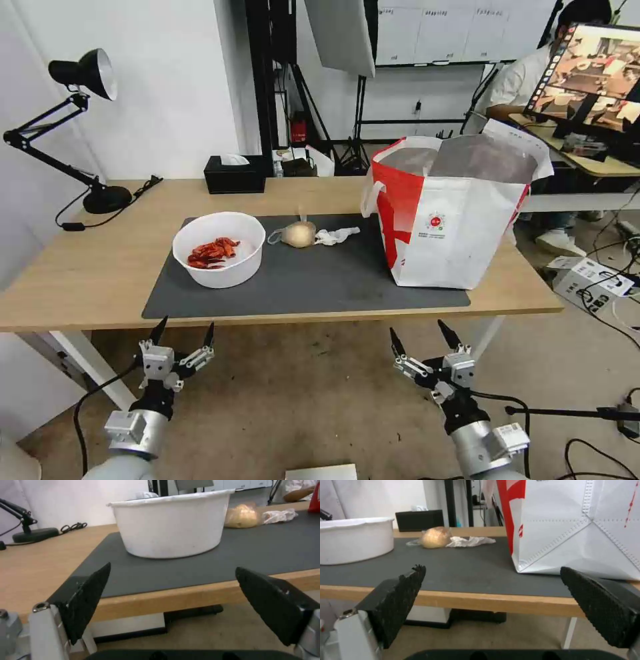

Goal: Pick up the trash from the table and place it into the takeout bag.

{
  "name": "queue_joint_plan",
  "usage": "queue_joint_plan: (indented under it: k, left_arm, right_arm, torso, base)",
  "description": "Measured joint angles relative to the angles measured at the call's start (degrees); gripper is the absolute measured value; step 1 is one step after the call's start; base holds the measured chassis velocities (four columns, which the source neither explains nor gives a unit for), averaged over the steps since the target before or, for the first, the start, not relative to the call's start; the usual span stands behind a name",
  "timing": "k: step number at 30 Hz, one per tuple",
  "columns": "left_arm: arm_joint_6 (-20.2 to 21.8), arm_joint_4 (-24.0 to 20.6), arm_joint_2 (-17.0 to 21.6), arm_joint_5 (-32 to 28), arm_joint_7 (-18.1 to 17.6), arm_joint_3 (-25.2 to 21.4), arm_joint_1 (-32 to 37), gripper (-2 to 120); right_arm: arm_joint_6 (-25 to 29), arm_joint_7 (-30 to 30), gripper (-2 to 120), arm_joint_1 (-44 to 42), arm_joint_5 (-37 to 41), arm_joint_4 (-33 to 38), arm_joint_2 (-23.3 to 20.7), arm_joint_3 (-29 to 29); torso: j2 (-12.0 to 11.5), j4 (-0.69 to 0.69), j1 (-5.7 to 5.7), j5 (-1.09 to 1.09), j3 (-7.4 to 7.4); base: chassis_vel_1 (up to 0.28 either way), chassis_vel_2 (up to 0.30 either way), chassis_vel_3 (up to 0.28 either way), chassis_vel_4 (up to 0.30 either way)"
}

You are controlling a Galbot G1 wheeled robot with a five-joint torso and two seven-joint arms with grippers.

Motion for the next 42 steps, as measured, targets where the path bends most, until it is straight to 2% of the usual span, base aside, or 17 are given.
queue_joint_plan:
  k: [14,22,25,29,32,38,41,42]
  left_arm:
    - [-1.2,-0.2,-0.3,-0.1,0.4,-0.1,1.2,100]
    - [-1.5,-0.4,-0.7,-0.1,0.5,-0.3,1.7,100]
    - [-1.5,-0.4,-0.5,-0.2,0.5,-0.3,1.1,100]
    - [-1.5,-0.4,-0.5,-0.3,0.5,-0.2,0.8,100]
    - [-1.5,-0.2,-0.8,-0.3,0.5,-0.1,0.5,100]
    - [-1.4,-0.2,-1.1,-0.4,0.5,-0.2,0.2,100]
    - [-1.3,-0.4,-1.2,-0.3,0.5,-0.3,0.1,100]
    - [-1.3,-0.4,-1.2,-0.3,0.5,-0.3,0.1,100]
  right_arm:
    - [-0.7,0.1,100,1.6,-0.1,-0.3,-1.2,-2.7]
    - [-4.1,0.7,100,6.9,1.0,1.8,-4.4,-5.4]
    - [-7.8,1.4,100,14.1,3.8,1.9,-8.3,-8.4]
    - [-9.5,1.9,100,18.5,5.2,1.0,-10.6,-10.7]
    - [-12.0,3.3,100,25.6,6.7,-1.5,-12.9,-15.2]
    - [-14.6,5.9,100,34.2,7.6,-5.1,-13.3,-20.8]
    - [-16.7,8.0,100,41.4,8.9,-8.4,-12.0,-25.6]
    - [-16.7,8.0,100,41.4,8.9,-8.4,-12.0,-25.6]
  torso:
    - [0.0,0.00,0.00,0.00,0.00]
    - [0.0,0.00,0.00,0.00,0.00]
    - [0.0,0.00,0.00,0.00,0.01]
    - [0.0,0.01,0.00,0.00,0.01]
    - [0.0,0.01,0.01,0.00,0.01]
    - [0.0,0.01,0.01,0.00,0.01]
    - [0.0,0.01,0.01,-0.01,0.01]
    - [0.0,0.01,0.01,-0.01,0.01]
  base:
    - [0.000,0.000,0.000,0.000]
    - [0.000,0.000,0.000,0.000]
    - [0.000,0.000,0.000,0.000]
    - [0.000,0.000,0.000,0.000]
    - [0.000,0.000,0.000,0.000]
    - [0.000,0.000,0.000,0.000]
    - [0.000,0.000,0.000,0.000]
    - [0.000,0.000,0.000,0.000]
